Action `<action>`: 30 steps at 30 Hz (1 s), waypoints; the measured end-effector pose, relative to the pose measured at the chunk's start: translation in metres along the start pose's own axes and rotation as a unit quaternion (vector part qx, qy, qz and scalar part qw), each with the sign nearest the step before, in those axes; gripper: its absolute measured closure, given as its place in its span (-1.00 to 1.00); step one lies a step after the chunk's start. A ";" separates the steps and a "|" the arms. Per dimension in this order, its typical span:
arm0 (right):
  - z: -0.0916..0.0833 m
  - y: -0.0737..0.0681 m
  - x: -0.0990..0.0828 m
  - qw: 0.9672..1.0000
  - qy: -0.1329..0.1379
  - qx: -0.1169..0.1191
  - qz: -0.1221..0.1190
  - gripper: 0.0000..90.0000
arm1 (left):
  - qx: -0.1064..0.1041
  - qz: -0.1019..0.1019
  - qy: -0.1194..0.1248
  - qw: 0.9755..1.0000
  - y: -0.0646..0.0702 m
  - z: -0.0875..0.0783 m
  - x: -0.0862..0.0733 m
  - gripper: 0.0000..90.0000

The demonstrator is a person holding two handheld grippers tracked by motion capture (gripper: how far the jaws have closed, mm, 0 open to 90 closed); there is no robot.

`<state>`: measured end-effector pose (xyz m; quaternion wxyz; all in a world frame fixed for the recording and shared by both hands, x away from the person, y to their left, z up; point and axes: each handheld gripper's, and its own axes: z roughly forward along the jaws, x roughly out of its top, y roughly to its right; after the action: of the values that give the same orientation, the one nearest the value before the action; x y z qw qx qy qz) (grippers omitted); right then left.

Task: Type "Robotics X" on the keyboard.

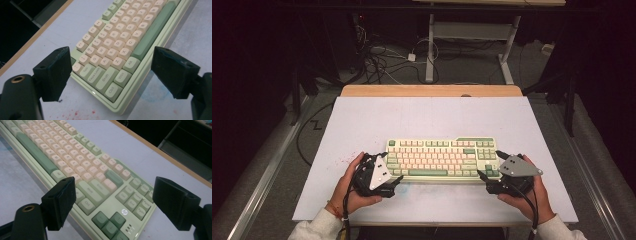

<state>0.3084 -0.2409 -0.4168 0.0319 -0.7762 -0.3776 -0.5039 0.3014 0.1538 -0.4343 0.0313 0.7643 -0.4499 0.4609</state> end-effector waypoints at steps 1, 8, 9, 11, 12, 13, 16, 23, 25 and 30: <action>-0.001 0.000 -0.001 1.000 0.000 -0.001 0.002 -0.56 | -0.001 -0.002 0.001 1.000 -0.001 -0.001 -0.002 -0.65; -0.006 0.005 -0.008 1.000 -0.005 -0.006 0.007 -0.56 | 0.002 -0.004 -0.010 1.000 -0.002 -0.005 -0.013 -0.65; -0.007 0.005 -0.009 1.000 -0.006 -0.007 0.008 -0.56 | 0.001 -0.007 -0.009 1.000 -0.002 -0.005 -0.014 -0.65; -0.008 0.007 -0.012 1.000 -0.006 -0.007 0.010 -0.56 | 0.002 -0.010 -0.011 1.000 -0.002 -0.006 -0.017 -0.65; -0.009 0.007 -0.013 1.000 -0.007 -0.008 0.009 -0.57 | 0.002 -0.010 -0.012 1.000 -0.003 -0.006 -0.018 -0.65; -0.009 0.008 -0.014 1.000 -0.008 -0.009 0.010 -0.57 | 0.001 -0.012 -0.013 1.000 -0.003 -0.007 -0.020 -0.65; -0.011 0.010 -0.018 1.000 -0.009 -0.008 0.013 -0.57 | -0.001 -0.016 -0.018 1.000 -0.003 -0.007 -0.024 -0.65; -0.015 0.014 -0.028 1.000 -0.013 -0.012 0.020 -0.57 | 0.000 -0.026 -0.026 0.999 -0.005 -0.009 -0.036 -0.65; -0.016 0.015 -0.030 1.000 -0.015 -0.014 0.023 -0.57 | 0.003 -0.031 -0.026 0.999 -0.007 -0.011 -0.039 -0.65; -0.016 0.019 -0.040 0.999 -0.024 -0.018 0.032 -0.57 | 0.004 -0.042 -0.036 0.998 -0.011 -0.013 -0.048 -0.65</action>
<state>0.2999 -0.2832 -0.4347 0.0250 -0.8000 -0.3444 -0.4907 0.2923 0.1982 -0.4583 0.0314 0.7988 -0.4161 0.4334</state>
